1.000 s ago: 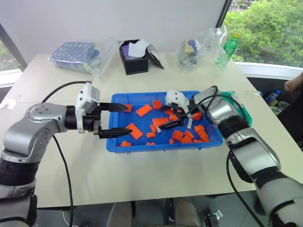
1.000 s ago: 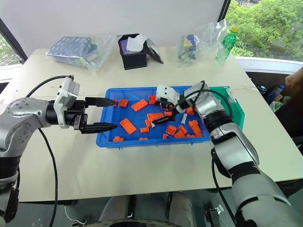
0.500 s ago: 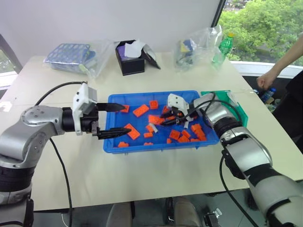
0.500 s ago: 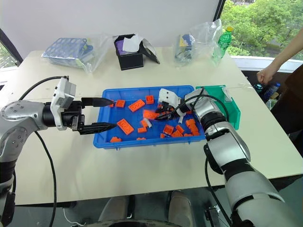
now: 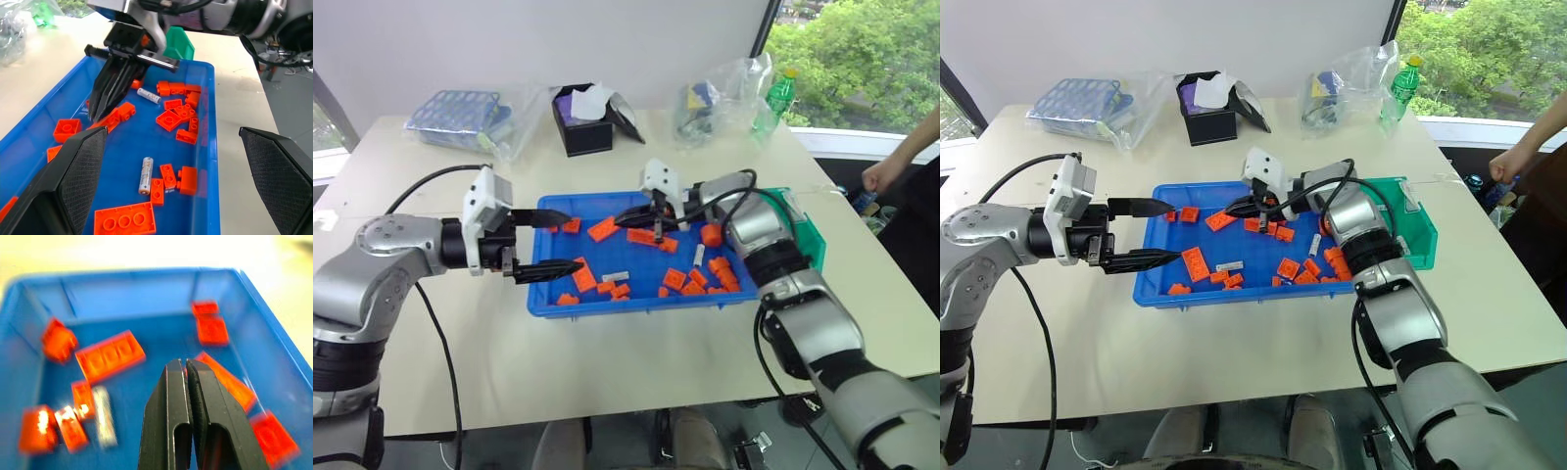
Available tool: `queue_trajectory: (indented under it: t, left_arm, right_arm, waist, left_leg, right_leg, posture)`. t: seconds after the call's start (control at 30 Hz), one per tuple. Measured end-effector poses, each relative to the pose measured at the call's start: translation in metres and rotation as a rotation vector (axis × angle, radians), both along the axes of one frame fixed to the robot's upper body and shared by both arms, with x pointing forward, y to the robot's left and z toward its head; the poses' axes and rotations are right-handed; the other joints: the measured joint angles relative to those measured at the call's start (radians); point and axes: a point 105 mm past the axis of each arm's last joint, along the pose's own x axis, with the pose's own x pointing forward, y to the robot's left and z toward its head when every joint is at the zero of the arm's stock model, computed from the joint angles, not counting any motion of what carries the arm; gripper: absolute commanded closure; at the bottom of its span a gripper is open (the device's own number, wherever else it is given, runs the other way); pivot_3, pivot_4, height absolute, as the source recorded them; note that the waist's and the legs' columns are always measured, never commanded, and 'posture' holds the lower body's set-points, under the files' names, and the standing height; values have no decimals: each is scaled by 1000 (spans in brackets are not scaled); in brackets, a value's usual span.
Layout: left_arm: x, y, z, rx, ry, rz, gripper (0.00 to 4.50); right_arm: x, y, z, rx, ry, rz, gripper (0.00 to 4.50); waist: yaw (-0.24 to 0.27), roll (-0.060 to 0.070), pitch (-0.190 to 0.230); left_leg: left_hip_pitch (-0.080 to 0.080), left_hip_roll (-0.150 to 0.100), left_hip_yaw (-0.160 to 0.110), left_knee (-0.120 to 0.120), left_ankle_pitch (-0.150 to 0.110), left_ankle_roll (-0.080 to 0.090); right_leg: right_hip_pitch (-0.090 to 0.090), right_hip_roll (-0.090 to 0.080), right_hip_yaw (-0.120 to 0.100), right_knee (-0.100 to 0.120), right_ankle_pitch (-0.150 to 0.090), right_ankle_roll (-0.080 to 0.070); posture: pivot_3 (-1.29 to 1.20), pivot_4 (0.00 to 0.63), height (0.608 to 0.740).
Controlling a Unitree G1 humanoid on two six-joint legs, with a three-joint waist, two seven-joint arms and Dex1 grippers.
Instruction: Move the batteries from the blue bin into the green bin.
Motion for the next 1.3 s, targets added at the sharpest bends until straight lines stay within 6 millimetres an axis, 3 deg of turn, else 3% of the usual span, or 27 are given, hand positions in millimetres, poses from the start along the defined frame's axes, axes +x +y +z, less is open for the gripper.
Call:
queue_trajectory:
  t: [0.07,0.33,0.63,0.87,0.97,1.03,1.2,1.3]
  left_arm:
    - [0,1,0,-1,4,0,0]
    - [0,0,-3,1,17,-12,0]
    - [0,-1,-2,2,12,-12,0]
    - [-1,-2,-1,5,3,-10,0]
    - [0,-1,0,4,1,-4,0]
    - [-1,-2,0,5,-3,-4,0]
    - [-1,-2,0,5,-3,-5,0]
    - [-1,-3,-2,0,3,-12,0]
  right_arm:
    - [-10,3,-2,14,19,-5,2653]
    - [-33,-6,-38,-103,56,53,2653]
    - [-22,-16,-73,-200,67,46,2653]
    - [-16,-16,-82,-237,34,63,2653]
    - [-16,-11,-86,-222,41,67,3489]
    - [-16,-9,-85,-214,41,68,4443]
    - [-15,-12,-80,-204,34,45,4439]
    - [-12,-19,-64,-142,11,-44,4439]
  waist:
    - [3,0,0]
    - [-2,-1,0]
    - [-2,-1,-1]
    - [-3,-1,-1]
    - [-4,-1,-1]
    - [-3,-1,-1]
    - [-1,-1,-1]
    - [1,-1,0]
  left_leg:
    - [0,-1,-1,1,0,0]
    - [-1,-1,-1,1,0,0]
    - [-1,-1,-1,1,0,0]
    - [-1,-1,-1,1,0,0]
    - [0,-1,-1,1,0,0]
    - [0,-1,-1,1,0,0]
    - [0,-1,-1,2,0,0]
    - [-1,-1,-1,1,0,0]
  right_leg:
    - [0,0,0,-1,0,0]
    - [-1,0,0,-1,-2,-2]
    - [0,0,0,-1,-1,0]
    - [0,0,0,-1,-1,0]
    - [0,0,0,-1,0,0]
    - [0,0,0,-1,0,0]
    - [0,0,0,-1,0,0]
    - [0,0,0,-1,0,0]
  posture:
    - [0,150,716]
    - [0,150,716]
    - [0,150,716]
    - [0,150,716]
    - [0,150,716]
    - [0,150,716]
    - [0,150,716]
    - [0,150,716]
